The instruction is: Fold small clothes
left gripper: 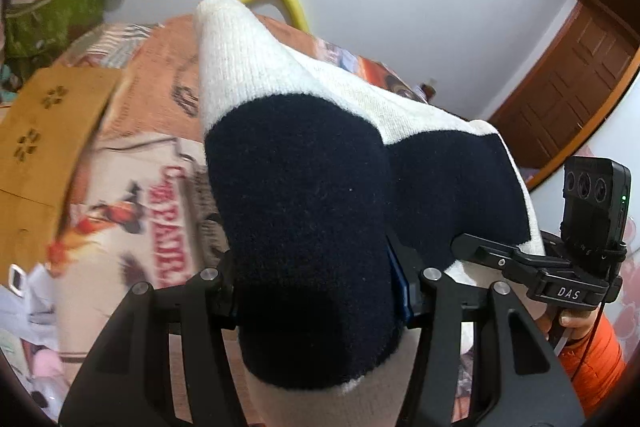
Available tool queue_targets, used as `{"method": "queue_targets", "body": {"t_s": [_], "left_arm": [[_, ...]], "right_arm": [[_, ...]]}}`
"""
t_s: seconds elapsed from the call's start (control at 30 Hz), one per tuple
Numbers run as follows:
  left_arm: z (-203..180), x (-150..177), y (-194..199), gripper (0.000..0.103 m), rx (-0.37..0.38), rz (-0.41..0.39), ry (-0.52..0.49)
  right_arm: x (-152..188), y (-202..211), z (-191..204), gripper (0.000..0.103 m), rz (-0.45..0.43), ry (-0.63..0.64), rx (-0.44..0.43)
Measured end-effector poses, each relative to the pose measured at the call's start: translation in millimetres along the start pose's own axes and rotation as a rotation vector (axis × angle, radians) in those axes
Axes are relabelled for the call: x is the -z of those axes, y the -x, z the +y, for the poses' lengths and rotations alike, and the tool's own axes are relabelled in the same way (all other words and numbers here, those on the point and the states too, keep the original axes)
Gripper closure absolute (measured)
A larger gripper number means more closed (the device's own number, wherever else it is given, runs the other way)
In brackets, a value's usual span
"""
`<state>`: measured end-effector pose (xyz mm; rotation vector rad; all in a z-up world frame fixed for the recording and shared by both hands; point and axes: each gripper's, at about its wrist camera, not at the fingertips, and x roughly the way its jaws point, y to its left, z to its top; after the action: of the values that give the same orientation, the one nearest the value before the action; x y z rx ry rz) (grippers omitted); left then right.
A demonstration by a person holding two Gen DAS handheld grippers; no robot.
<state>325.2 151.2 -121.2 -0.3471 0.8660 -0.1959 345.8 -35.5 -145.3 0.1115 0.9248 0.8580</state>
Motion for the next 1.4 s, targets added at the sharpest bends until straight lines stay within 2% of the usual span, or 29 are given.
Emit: {"method": "queue_targets", "body": {"t_s": [0.1,0.23,0.37,0.47,0.53,0.67,0.83,0.93,1.0,1.2,1.4], "left_arm": [[26,-3,7,0.048,-0.023,-0.006,0.013],[66,7,0,0.048,-0.024,0.025,0.050],[98,24,-25,0.047,-0.030,0.085,0.070],[120,39,-58,0.044,-0.051,0.162,0.079],[135,49,-73,0.036,-0.053,0.181,0.104],[152,54,-73,0.033,0.005,0.153,0.195],[138,53,-52,0.031,-0.113,0.130,0.158],[124,48,-27,0.031,-0.243,0.072,0.074],[109,45,-5,0.031,-0.296,0.022,0.024],[53,40,83,0.031,-0.317,-0.180,-0.050],[-13,57,168,0.031,-0.314,-0.381,-0.112]], "right_arm": [[-9,-27,15,0.063,0.012,0.023,-0.013],[-8,-63,23,0.063,0.056,0.021,-0.031],[2,-108,19,0.063,0.145,0.022,-0.022],[15,-135,11,0.062,0.207,0.016,0.002],[19,-141,7,0.060,0.202,0.022,0.015],[19,-141,7,0.055,0.197,0.018,0.020],[18,-115,16,0.049,0.156,0.049,0.073],[15,-91,25,0.049,0.101,0.044,0.094],[11,-77,29,0.049,0.054,0.058,0.100],[5,0,67,0.049,-0.144,0.135,0.105],[16,78,120,0.049,-0.353,0.260,0.093]]}}
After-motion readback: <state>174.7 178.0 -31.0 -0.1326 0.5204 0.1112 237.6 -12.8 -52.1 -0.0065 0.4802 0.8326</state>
